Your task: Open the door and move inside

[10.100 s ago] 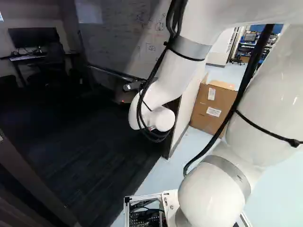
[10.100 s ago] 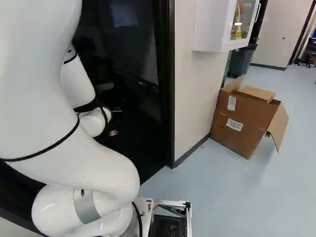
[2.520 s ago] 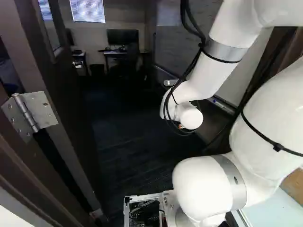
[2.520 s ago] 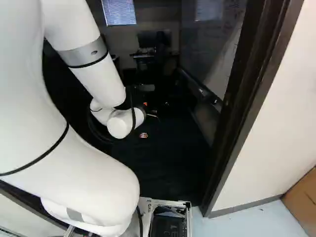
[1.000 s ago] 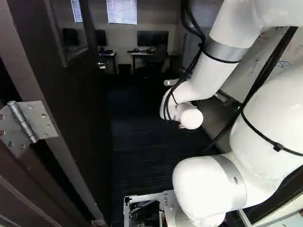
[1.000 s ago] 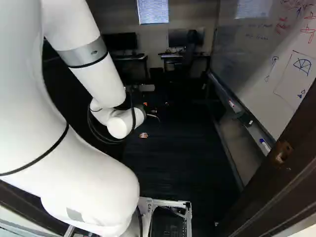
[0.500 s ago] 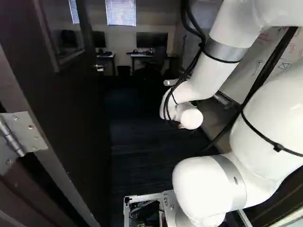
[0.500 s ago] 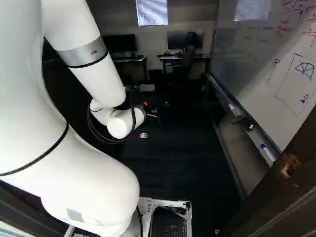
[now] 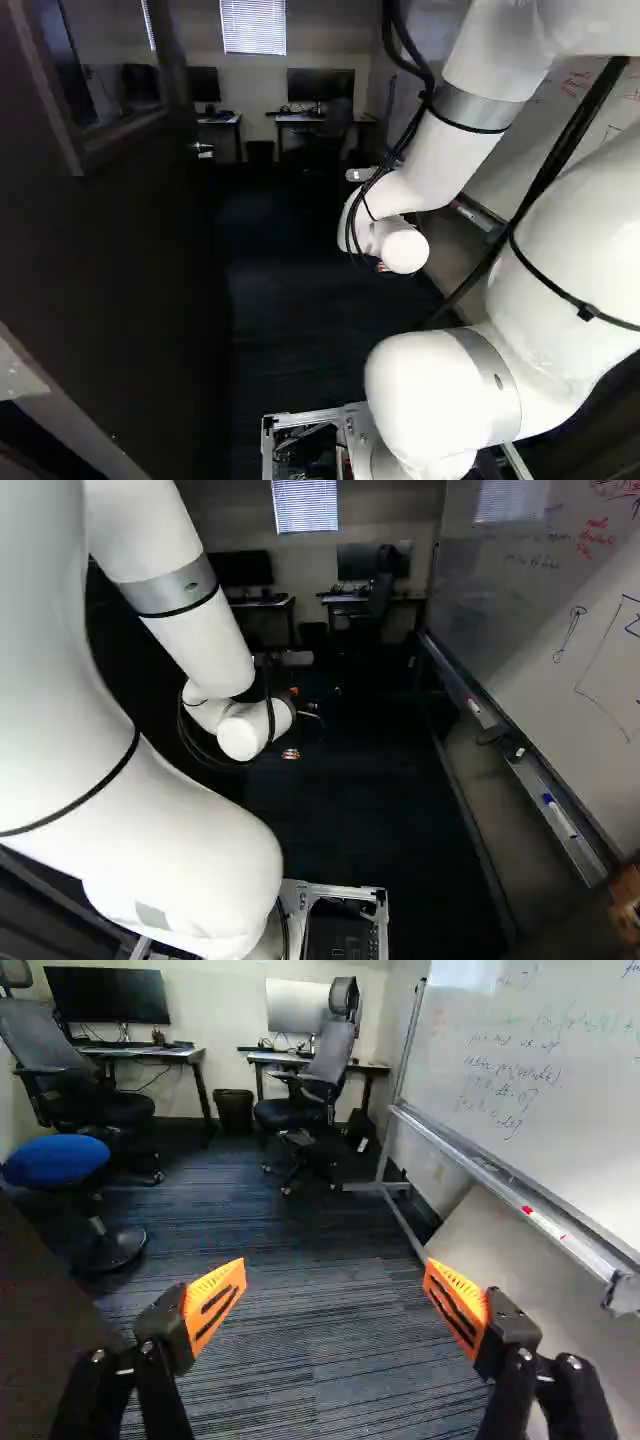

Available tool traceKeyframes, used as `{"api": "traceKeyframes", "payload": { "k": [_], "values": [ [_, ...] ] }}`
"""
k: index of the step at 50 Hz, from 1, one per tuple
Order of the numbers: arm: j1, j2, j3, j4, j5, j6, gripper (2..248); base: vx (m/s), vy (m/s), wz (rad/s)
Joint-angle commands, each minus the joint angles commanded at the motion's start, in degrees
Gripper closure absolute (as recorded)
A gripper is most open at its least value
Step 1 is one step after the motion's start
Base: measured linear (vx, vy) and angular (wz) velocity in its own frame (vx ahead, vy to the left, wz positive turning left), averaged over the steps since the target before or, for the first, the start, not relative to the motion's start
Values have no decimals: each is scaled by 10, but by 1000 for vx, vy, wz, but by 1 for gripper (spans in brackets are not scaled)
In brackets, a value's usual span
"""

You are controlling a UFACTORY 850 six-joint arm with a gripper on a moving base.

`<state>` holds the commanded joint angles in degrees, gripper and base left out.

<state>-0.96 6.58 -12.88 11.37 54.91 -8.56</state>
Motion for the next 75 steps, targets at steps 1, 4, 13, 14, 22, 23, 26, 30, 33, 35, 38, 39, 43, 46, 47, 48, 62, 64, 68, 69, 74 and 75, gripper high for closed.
{"api": "traceKeyframes", "payload": {
  "k": [1,4,13,14,22,23,26,30,33,35,38,39,43,46,47,48,62,64,68,69,74,75],
  "values": [
    [0,0,0,0,0,0,3,152,2,-2],
    [0,0,0,0,0,0,3,159,-3,-11],
    [0,0,0,0,0,0,3,152,3,-7],
    [0,0,0,0,0,0,3,152,-4,-10],
    [0,0,0,0,0,0,3,152,0,-6],
    [0,0,0,0,0,0,3,164,-1,-2],
    [0,0,0,0,0,0,3,147,-1,-3],
    [0,0,0,0,0,0,3,162,-4,-7],
    [0,0,0,0,0,0,3,151,-1,-1],
    [0,0,0,0,0,0,3,151,-10,-5],
    [0,0,0,0,0,0,3,161,-3,-14],
    [0,0,0,0,0,0,3,159,4,-4],
    [0,0,0,0,0,0,3,158,4,0],
    [0,0,0,0,0,0,3,162,-1,-9],
    [0,0,0,0,0,0,3,174,1,-4],
    [0,0,0,0,0,0,3,157,-1,6],
    [0,0,0,0,0,0,3,150,1,-5],
    [0,0,0,0,0,0,3,125,-3,-5],
    [0,0,0,0,0,0,3,143,0,-7],
    [0,0,0,0,0,0,3,145,3,-2],
    [0,0,0,0,0,0,3,140,0,-6],
    [0,0,0,0,0,0,3,137,-2,-1]
  ]
}}
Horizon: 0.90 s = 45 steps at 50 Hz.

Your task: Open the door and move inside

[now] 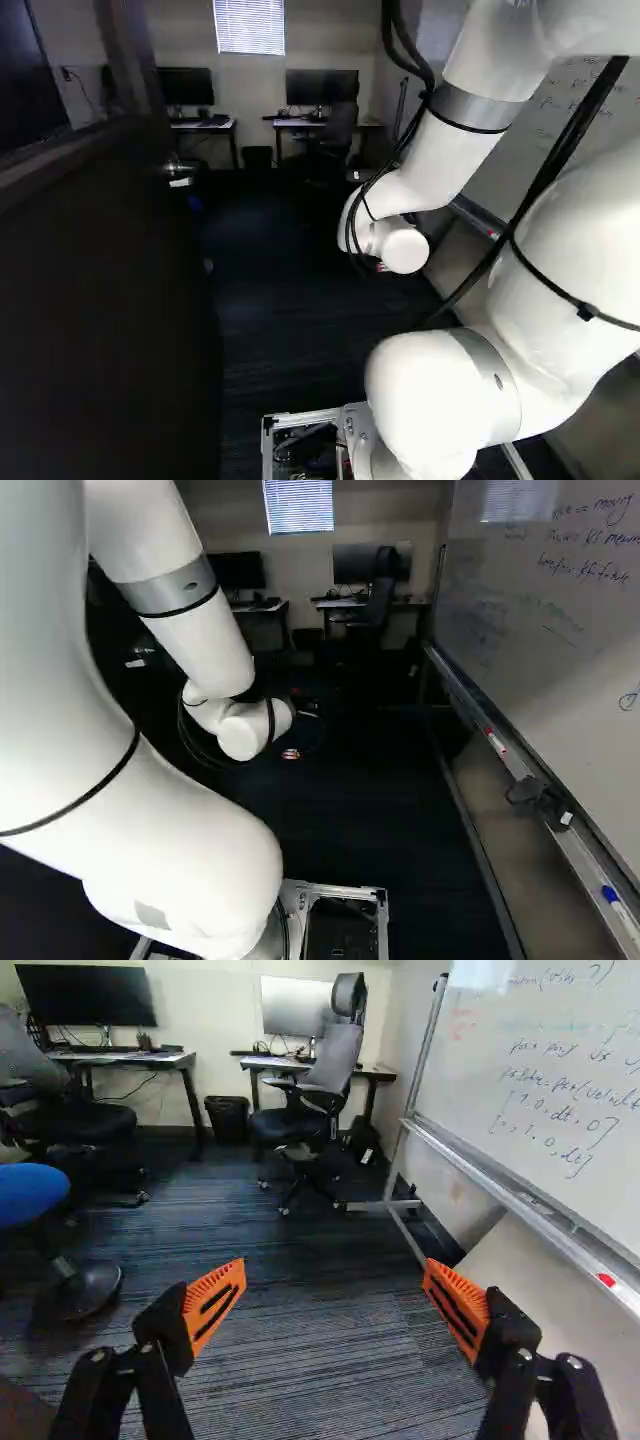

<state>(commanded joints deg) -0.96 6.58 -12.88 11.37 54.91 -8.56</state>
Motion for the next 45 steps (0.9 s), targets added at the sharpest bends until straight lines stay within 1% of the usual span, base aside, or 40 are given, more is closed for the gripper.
{"api": "traceKeyframes", "payload": {
  "k": [45],
  "values": [
    [0,0,0,0,0,0,3,138,-1,-11]
  ]
}}
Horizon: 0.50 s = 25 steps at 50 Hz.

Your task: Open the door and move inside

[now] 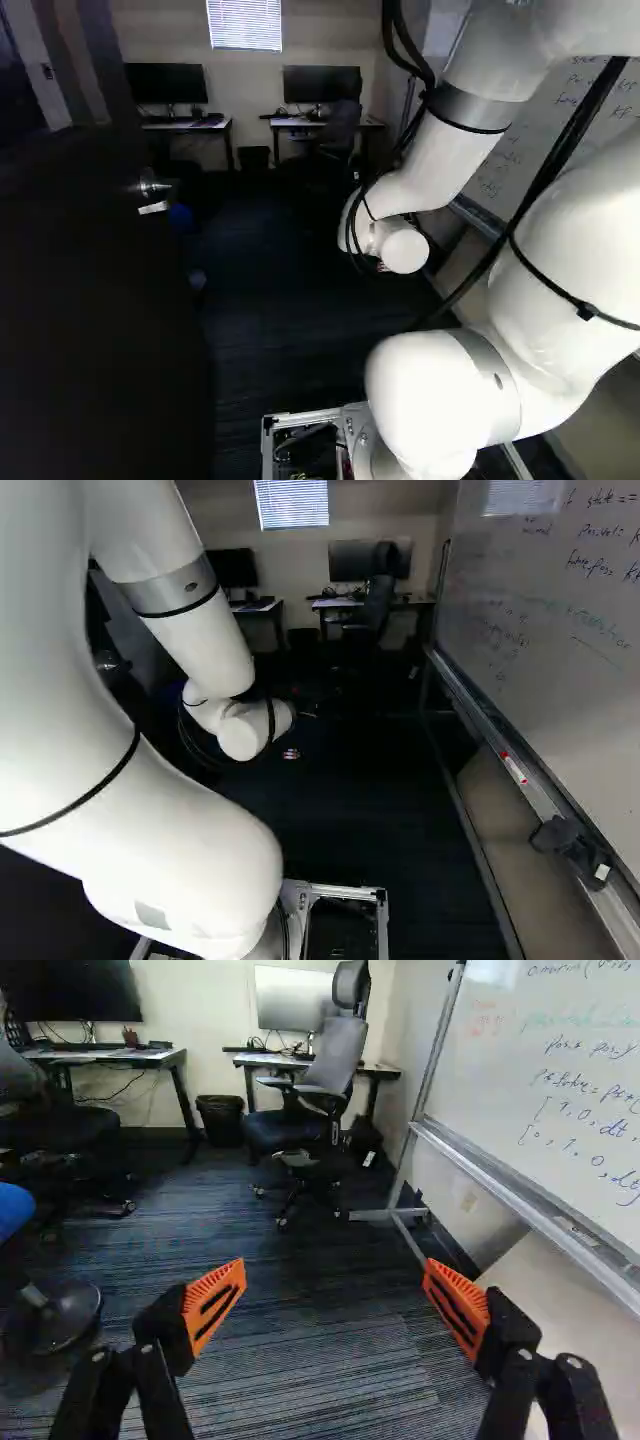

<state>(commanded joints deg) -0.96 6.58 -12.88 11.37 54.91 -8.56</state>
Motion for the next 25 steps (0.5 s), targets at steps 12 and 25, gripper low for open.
{"api": "traceKeyframes", "payload": {
  "k": [12,25],
  "values": [
    [0,0,0,0,0,0,3,151,1,-17],
    [0,0,0,0,0,0,3,154,0,-16]
  ]
}}
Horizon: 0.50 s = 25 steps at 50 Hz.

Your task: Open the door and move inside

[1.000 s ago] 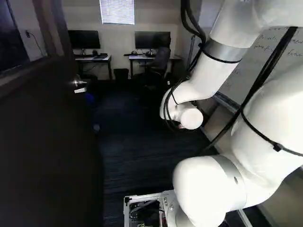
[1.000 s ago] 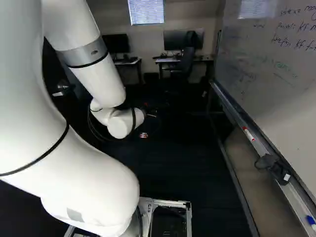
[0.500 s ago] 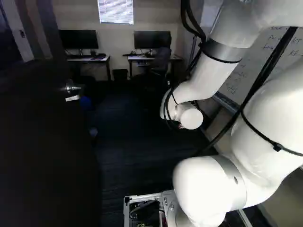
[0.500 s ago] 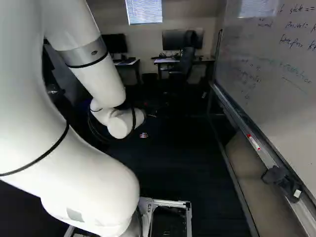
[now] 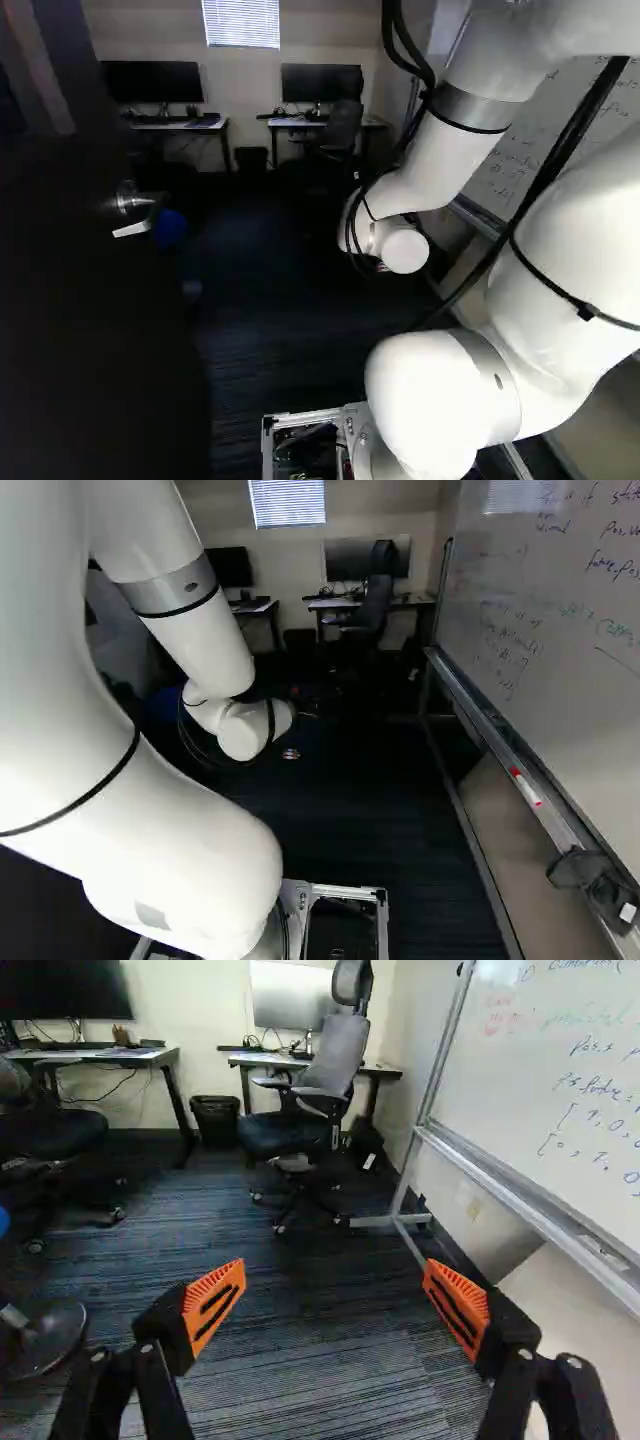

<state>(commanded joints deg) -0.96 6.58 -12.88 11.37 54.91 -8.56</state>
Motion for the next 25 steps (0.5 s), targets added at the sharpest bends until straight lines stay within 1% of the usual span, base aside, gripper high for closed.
{"api": "traceKeyframes", "payload": {
  "k": [25],
  "values": [
    [0,0,0,0,0,0,3,147,1,-14]
  ]
}}
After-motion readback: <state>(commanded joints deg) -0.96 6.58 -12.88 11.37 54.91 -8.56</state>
